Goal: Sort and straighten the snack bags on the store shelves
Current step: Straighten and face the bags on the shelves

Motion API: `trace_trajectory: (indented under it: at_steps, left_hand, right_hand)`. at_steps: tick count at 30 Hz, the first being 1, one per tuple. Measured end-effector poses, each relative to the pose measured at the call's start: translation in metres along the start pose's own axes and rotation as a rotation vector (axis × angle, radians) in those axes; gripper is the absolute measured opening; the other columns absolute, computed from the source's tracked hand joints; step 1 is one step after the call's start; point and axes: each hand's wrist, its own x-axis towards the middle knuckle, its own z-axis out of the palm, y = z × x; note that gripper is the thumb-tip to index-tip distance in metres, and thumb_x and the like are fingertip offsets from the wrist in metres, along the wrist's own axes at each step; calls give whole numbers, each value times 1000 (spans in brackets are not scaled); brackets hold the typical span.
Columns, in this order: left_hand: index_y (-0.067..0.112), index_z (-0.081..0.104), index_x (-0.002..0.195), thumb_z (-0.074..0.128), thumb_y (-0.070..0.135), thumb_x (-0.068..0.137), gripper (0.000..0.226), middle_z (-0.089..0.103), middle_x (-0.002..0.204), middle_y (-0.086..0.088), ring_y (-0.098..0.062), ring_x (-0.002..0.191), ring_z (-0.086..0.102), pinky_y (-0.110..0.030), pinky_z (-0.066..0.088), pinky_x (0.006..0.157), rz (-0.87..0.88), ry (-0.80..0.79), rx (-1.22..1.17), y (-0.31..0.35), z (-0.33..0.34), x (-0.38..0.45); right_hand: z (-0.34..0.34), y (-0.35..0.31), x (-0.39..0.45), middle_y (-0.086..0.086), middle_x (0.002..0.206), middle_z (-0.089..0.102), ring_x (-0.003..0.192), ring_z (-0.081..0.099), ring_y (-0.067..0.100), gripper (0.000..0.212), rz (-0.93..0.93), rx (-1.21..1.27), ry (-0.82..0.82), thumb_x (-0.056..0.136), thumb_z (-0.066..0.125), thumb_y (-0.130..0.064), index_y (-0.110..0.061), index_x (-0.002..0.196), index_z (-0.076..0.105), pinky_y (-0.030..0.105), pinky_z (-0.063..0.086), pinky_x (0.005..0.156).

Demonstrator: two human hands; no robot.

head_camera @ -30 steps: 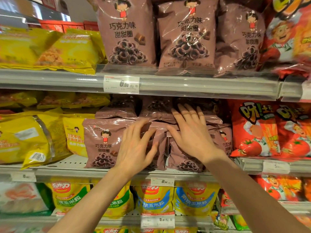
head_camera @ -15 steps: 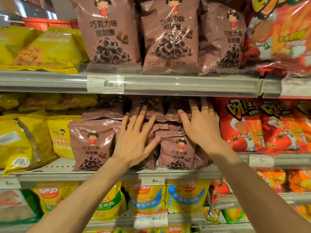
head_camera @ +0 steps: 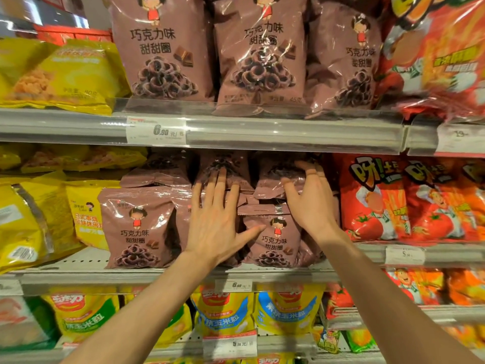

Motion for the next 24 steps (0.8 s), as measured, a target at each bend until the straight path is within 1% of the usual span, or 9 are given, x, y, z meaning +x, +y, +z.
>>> trace_trajectory:
  at_steps: [5, 9, 11, 13, 14, 17, 20, 22, 24]
  left_hand:
    - [10, 47, 149, 32, 89, 85, 103, 41, 157, -22, -37, 145, 39, -60, 19, 124, 0, 19, -8, -1, 4, 2]
    - [11, 47, 149, 30, 89, 85, 102, 41, 158, -21, -36, 146, 39, -61, 20, 124, -21, 28, -14, 1, 3, 4]
    - [11, 47, 149, 32, 89, 86, 101, 41, 158, -21, -36, 145, 39, -60, 20, 124, -28, 27, -9, 1, 3, 6]
    - [11, 47, 149, 33, 88, 86, 100, 42, 157, -21, -36, 144, 39, -60, 21, 123, -32, 23, -4, 0, 4, 7]
    - [12, 47, 148, 34, 88, 85, 100, 41, 157, -20, -36, 144, 39, -60, 22, 123, -33, 21, -5, 0, 4, 7]
    - [12, 47, 148, 32, 89, 85, 100, 41, 157, -20, -36, 144, 40, -60, 23, 122, -29, 19, -11, 0, 5, 6]
    - [12, 48, 148, 31, 89, 85, 101, 43, 156, -20, -36, 144, 41, -60, 23, 122, -31, 15, -12, 1, 4, 6]
    - [13, 47, 149, 32, 89, 85, 100, 42, 156, -20, -35, 144, 40, -60, 23, 122, -34, 7, -10, 1, 3, 6]
    - [13, 46, 149, 31, 89, 85, 100, 42, 156, -19, -35, 145, 39, -60, 22, 123, -37, 0, -10, 1, 3, 6]
  right_hand:
    - [6, 7, -8, 10, 139, 54, 135, 47, 27, 38, -78, 163, 107, 98, 63, -19, -12, 135, 57, 42, 40, 111]
    - [14, 8, 6, 21, 143, 51, 137, 45, 36, 38, 5, 202, 114, 97, 62, -14, -3, 134, 58, 44, 35, 116]
    - [16, 5, 12, 25, 143, 51, 134, 47, 40, 36, 31, 210, 132, 95, 62, -9, -4, 130, 61, 42, 38, 113]
    - [18, 3, 14, 25, 138, 53, 127, 51, 42, 27, 26, 217, 148, 92, 62, -7, -7, 119, 65, 43, 42, 107]
    - [17, 3, 15, 25, 138, 52, 127, 51, 42, 29, 34, 196, 125, 92, 62, -7, -7, 121, 64, 43, 43, 107]
    - [10, 7, 20, 21, 148, 41, 132, 48, 44, 62, 36, 84, -2, 92, 67, -22, -13, 148, 42, 47, 43, 109]
    - [3, 7, 28, 17, 161, 30, 141, 40, 42, 80, 121, -164, -168, 97, 54, -56, -26, 162, 17, 53, 38, 113]
    - [0, 3, 30, 18, 160, 37, 142, 41, 41, 80, 185, -191, -217, 99, 46, -63, -26, 163, 14, 52, 35, 115]
    - [-3, -1, 29, 18, 151, 49, 139, 46, 40, 77, 223, -119, -207, 98, 51, -61, -24, 160, 25, 50, 34, 114]
